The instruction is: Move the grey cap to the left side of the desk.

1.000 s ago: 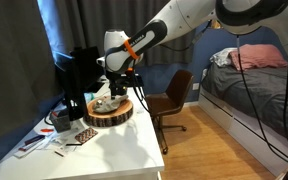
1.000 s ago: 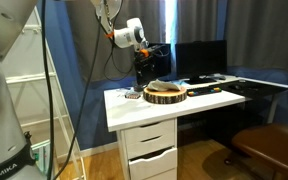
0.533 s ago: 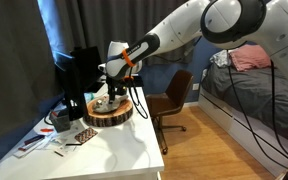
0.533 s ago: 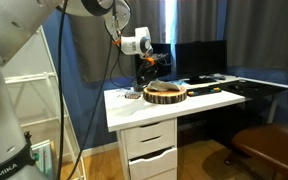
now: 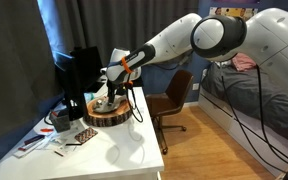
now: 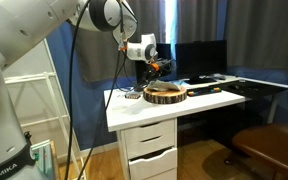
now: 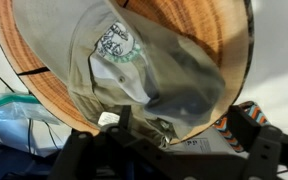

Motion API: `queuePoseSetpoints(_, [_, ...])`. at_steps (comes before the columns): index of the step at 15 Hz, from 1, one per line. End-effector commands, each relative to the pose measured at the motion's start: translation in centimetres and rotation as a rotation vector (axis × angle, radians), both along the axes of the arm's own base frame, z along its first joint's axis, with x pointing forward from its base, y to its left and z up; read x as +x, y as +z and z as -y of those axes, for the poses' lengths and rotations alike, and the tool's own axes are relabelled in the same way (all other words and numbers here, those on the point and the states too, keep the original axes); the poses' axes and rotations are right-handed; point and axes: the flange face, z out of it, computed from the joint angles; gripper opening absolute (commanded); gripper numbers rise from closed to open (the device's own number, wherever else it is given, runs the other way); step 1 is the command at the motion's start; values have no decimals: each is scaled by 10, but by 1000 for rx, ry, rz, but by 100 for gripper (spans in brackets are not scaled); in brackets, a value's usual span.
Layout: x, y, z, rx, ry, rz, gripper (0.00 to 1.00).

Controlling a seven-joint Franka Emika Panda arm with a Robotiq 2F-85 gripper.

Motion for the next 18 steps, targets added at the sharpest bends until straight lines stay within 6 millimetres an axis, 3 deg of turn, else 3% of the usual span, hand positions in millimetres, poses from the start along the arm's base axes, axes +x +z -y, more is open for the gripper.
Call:
queuePoseSetpoints(1, [14, -11, 4, 37, 1, -7, 66])
queuePoseSetpoints(4, [15, -17, 4, 43, -10, -38, 44])
queuePoseSetpoints(9, [4, -5, -3, 47, -21, -128, 8])
queuePoseSetpoints(13, [-2, 10, -1, 32, -48, -147, 2])
queuePoseSetpoints(18, [-14, 48, 11, 40, -116, -140, 7])
